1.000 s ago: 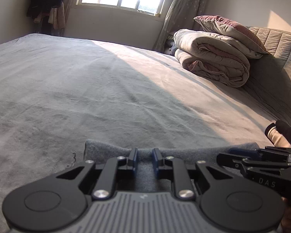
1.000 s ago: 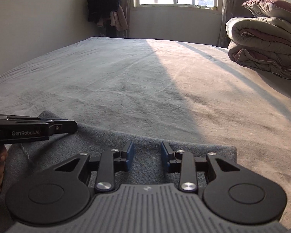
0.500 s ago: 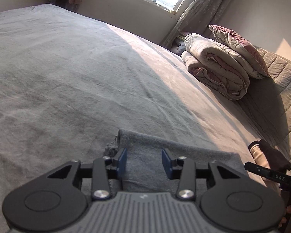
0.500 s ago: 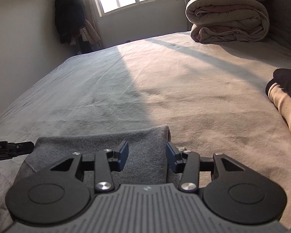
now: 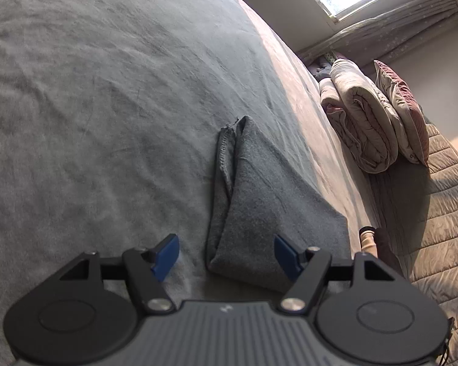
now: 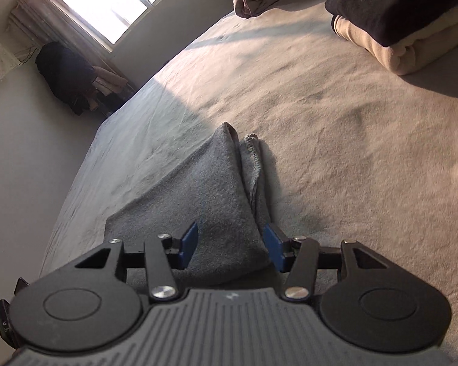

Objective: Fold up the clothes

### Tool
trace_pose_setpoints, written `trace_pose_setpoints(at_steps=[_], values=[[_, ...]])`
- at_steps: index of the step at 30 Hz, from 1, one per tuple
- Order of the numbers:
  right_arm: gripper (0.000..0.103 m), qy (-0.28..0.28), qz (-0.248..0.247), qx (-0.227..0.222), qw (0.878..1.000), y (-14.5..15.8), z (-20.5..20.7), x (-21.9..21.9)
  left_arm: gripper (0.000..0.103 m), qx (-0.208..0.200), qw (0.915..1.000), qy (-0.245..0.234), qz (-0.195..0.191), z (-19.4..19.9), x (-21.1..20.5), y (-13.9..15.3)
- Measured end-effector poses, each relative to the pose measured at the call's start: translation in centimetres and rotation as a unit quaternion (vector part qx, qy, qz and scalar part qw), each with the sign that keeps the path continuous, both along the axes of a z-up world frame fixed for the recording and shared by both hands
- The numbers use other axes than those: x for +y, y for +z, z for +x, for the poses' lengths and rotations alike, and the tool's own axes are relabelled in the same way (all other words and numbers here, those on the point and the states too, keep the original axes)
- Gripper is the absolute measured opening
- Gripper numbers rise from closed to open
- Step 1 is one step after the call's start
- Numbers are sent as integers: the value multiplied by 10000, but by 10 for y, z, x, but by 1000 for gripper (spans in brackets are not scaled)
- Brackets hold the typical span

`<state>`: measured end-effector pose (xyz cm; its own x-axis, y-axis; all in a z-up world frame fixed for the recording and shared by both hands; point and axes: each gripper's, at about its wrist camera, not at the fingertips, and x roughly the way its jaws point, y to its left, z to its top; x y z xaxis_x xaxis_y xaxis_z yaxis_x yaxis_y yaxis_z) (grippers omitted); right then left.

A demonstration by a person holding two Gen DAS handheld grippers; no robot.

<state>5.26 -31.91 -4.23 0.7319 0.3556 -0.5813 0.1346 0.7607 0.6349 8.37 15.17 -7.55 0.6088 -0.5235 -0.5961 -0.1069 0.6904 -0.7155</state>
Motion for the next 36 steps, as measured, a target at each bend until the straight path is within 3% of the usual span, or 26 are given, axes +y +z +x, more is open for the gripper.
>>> trace_pose_setpoints(at_steps=[4,7,11,15,19,21,23,25,26,27,28,29,36], values=[[55,-147,347,360,9986,-13,-5,-1,80,-33,9989,74,-460,-8,-4,-12],[58,-151,716,408,9965,-23,-1,-1,87,-62,9976,132,-684,-1,-5,-17],[58,-192,1081,262,9936,-36,13,-7,86,-116,9949,253,-975,13,-7,-22],[58,-360,1581,111,9867,-47,26,-15,85,-297,9949,236,-940,20,-17,-21],[57,-400,1566,-102,9868,-49,32,-12,83,-562,9952,295,-747,24,-29,-19],[56,-380,1426,-175,9889,-47,36,-7,79,-677,9949,362,-660,27,-36,-19],[55,-367,1275,-252,9908,-46,38,-2,62,-747,9949,468,-499,28,-43,-21],[51,-378,1095,-315,9928,-46,39,2,52,-876,9945,533,-225,27,-49,-21],[42,-389,989,-341,9938,-45,39,4,35,-931,9941,555,-88,26,-51,-21],[36,-417,866,-324,9948,-45,39,6,27,-971,9938,550,-12,25,-53,-21],[26,-451,841,-326,9949,-45,37,6,24,-1007,9934,538,49,25,-54,-22],[23,-486,815,-327,9950,-45,36,6,22,-1040,9930,564,72,24,-54,-21],[21,-623,581,-328,9958,-28,24,12,19,-900,9936,677,-34,16,-48,-8]])
